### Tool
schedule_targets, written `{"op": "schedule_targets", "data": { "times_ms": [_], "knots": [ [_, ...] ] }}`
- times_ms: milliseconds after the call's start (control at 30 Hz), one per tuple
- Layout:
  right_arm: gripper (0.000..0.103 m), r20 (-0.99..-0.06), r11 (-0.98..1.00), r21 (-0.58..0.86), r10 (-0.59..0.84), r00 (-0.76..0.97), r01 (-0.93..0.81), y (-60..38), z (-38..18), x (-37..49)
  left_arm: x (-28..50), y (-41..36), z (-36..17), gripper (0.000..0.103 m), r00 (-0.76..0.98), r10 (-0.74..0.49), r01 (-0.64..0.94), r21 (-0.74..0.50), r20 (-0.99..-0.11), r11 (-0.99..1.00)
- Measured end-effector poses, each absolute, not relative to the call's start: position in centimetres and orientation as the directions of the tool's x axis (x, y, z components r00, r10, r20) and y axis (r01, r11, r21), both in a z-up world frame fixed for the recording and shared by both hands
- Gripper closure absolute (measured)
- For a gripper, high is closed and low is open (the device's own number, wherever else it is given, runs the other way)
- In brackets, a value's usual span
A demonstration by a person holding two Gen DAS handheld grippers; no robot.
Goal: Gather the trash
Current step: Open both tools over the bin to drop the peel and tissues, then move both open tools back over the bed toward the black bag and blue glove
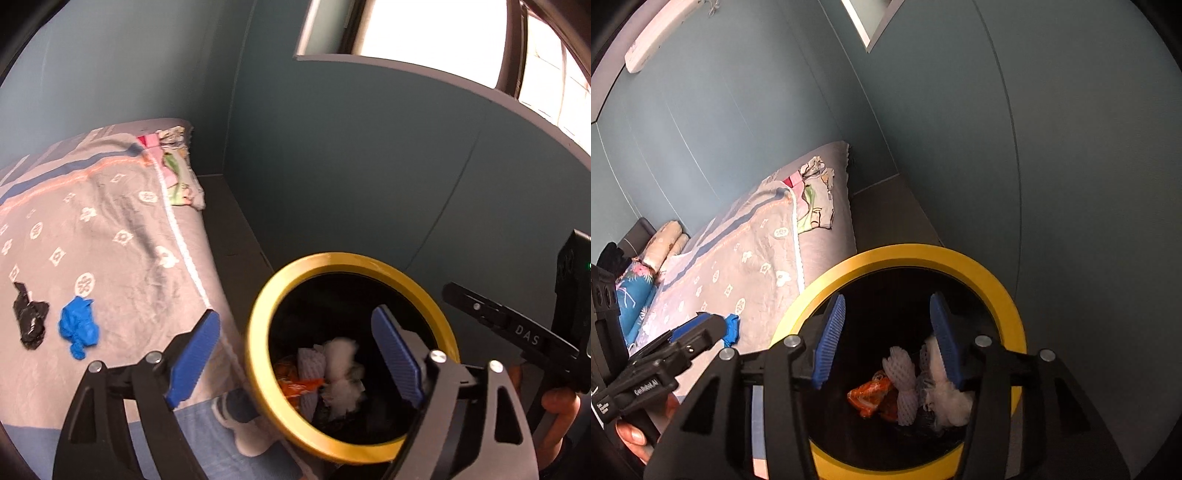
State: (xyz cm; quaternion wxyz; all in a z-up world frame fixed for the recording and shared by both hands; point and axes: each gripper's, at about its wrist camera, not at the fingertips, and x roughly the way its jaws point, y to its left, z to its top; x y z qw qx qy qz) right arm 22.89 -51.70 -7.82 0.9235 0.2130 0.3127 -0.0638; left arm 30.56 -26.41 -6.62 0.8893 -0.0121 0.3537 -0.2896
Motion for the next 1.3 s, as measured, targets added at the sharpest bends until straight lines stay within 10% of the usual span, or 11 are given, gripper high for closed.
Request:
{"op": "schedule_targets", "data": {
  "times_ms": [1300],
  "knots": [
    [0.022,-0.524,0.946,0.324,0.19,0.83,-0.012,-38.2,-1.6,22.1,27.2,-6.5,-1.8,0.008,0.797,-0.26,0.178,-0.201,-0.545,0.963]
  ]
}}
